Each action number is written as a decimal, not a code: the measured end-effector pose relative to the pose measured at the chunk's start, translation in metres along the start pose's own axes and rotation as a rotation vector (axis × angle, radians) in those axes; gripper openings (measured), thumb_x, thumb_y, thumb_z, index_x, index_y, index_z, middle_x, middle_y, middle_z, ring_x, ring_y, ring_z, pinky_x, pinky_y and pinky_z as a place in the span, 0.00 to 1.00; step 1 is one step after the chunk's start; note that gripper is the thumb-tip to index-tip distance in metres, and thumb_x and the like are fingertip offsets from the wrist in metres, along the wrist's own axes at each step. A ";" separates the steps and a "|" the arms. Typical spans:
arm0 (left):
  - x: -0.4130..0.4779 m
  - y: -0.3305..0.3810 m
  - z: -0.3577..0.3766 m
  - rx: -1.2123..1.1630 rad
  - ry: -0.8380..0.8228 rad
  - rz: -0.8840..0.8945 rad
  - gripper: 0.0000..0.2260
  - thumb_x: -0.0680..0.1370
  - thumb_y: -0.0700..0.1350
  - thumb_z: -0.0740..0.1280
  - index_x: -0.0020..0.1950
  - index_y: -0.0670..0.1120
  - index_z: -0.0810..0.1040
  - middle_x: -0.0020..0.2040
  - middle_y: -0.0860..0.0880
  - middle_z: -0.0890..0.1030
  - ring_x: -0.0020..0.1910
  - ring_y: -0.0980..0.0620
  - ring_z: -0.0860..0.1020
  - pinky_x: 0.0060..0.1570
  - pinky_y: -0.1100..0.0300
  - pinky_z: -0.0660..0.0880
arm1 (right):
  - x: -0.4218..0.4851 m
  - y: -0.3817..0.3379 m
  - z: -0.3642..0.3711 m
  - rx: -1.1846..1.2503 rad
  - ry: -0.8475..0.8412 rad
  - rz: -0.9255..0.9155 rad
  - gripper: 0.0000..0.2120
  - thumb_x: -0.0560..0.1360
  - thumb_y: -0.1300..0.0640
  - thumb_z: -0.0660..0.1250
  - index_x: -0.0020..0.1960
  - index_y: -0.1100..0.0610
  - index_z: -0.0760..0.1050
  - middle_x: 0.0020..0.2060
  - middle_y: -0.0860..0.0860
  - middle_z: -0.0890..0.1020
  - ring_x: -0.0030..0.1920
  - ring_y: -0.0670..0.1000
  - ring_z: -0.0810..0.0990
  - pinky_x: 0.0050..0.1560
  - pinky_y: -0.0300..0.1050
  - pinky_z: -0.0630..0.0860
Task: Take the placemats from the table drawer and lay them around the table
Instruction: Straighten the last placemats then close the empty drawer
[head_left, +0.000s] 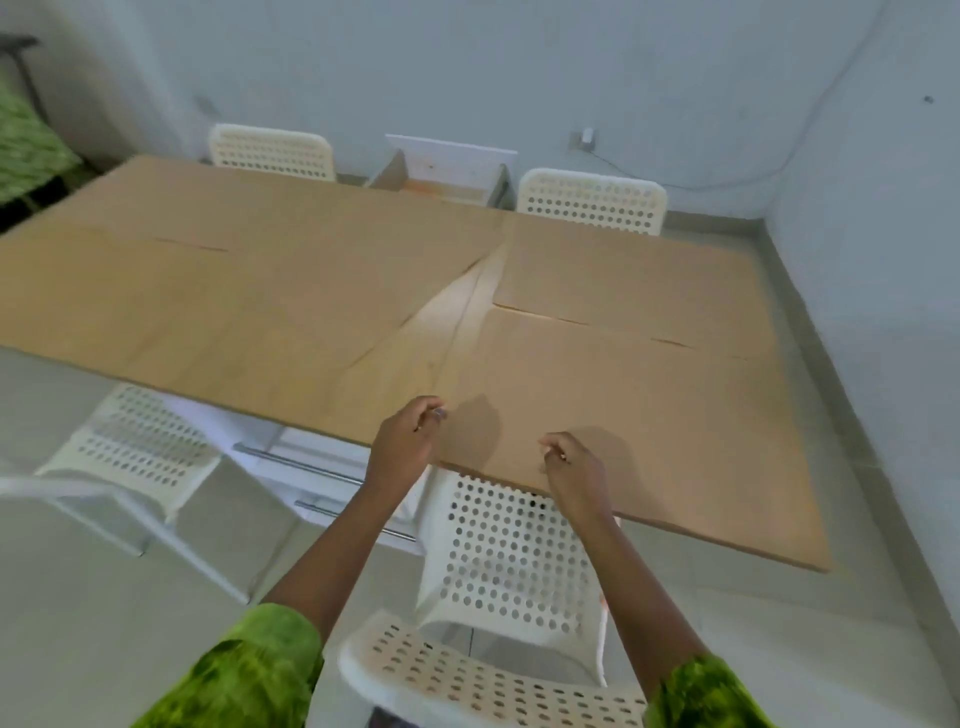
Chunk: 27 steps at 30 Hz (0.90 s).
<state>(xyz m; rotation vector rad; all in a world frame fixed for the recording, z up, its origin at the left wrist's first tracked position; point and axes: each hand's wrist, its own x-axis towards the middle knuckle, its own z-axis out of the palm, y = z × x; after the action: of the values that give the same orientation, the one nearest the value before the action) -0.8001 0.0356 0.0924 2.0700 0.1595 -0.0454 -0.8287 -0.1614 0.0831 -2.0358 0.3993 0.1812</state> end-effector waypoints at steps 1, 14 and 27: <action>0.000 -0.007 -0.014 -0.032 0.021 -0.016 0.11 0.80 0.41 0.59 0.59 0.43 0.77 0.51 0.49 0.82 0.50 0.51 0.78 0.51 0.60 0.72 | -0.001 -0.009 0.014 0.022 -0.030 -0.008 0.14 0.78 0.59 0.56 0.59 0.55 0.76 0.56 0.51 0.80 0.49 0.49 0.80 0.42 0.38 0.73; 0.033 -0.109 -0.229 -0.191 0.066 -0.120 0.10 0.80 0.41 0.57 0.57 0.42 0.76 0.46 0.48 0.81 0.39 0.57 0.78 0.43 0.64 0.72 | -0.012 -0.134 0.227 0.140 -0.127 -0.012 0.09 0.77 0.64 0.55 0.50 0.58 0.74 0.47 0.54 0.78 0.35 0.47 0.78 0.42 0.39 0.72; 0.133 -0.137 -0.279 -0.300 -0.030 -0.205 0.08 0.79 0.43 0.59 0.55 0.45 0.75 0.50 0.49 0.80 0.39 0.55 0.77 0.39 0.59 0.71 | 0.071 -0.196 0.290 -0.178 -0.015 -0.049 0.13 0.77 0.61 0.57 0.57 0.58 0.76 0.57 0.55 0.79 0.49 0.52 0.77 0.47 0.43 0.70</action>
<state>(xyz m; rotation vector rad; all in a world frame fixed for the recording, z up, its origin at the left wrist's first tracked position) -0.6967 0.3578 0.0953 1.7476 0.3389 -0.1676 -0.6811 0.1635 0.0857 -2.2159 0.3337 0.2086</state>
